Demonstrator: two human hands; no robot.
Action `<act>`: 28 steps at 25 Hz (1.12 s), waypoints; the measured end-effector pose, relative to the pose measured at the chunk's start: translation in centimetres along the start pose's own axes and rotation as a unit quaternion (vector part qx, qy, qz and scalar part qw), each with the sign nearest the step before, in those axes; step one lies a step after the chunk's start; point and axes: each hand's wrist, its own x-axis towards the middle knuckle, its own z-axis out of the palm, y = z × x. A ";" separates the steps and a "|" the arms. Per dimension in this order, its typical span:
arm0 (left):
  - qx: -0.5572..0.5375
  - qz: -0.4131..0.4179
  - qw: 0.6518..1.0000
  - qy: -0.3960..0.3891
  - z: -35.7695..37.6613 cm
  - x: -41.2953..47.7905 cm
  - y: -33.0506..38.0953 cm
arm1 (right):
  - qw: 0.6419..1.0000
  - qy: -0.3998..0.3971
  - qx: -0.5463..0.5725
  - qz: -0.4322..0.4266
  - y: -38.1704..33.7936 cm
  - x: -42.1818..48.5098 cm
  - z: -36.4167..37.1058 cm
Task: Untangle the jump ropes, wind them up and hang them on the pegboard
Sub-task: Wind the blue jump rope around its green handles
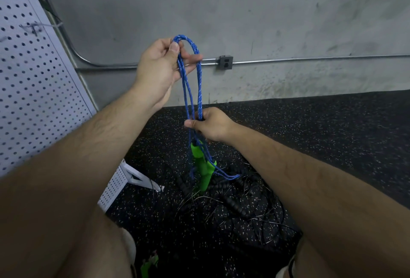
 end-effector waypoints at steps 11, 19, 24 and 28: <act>0.332 -0.119 0.901 -0.252 -0.4 -2.3 -7.4 | 0.975 0.153 0.155 -0.042 -2.8 0.8 -4.9; 0.395 -0.117 0.899 -0.150 -0.1 -0.2 -8.9 | 0.980 0.106 0.168 -0.025 -0.9 -0.5 -6.4; 0.359 -0.105 0.922 -0.101 0.2 0.1 -8.2 | 0.984 0.117 0.136 -0.008 -1.0 -0.8 -6.3; 0.396 -0.066 0.911 -0.092 -0.6 0.4 -7.0 | 0.990 0.131 -0.055 0.005 -1.0 -0.7 -6.9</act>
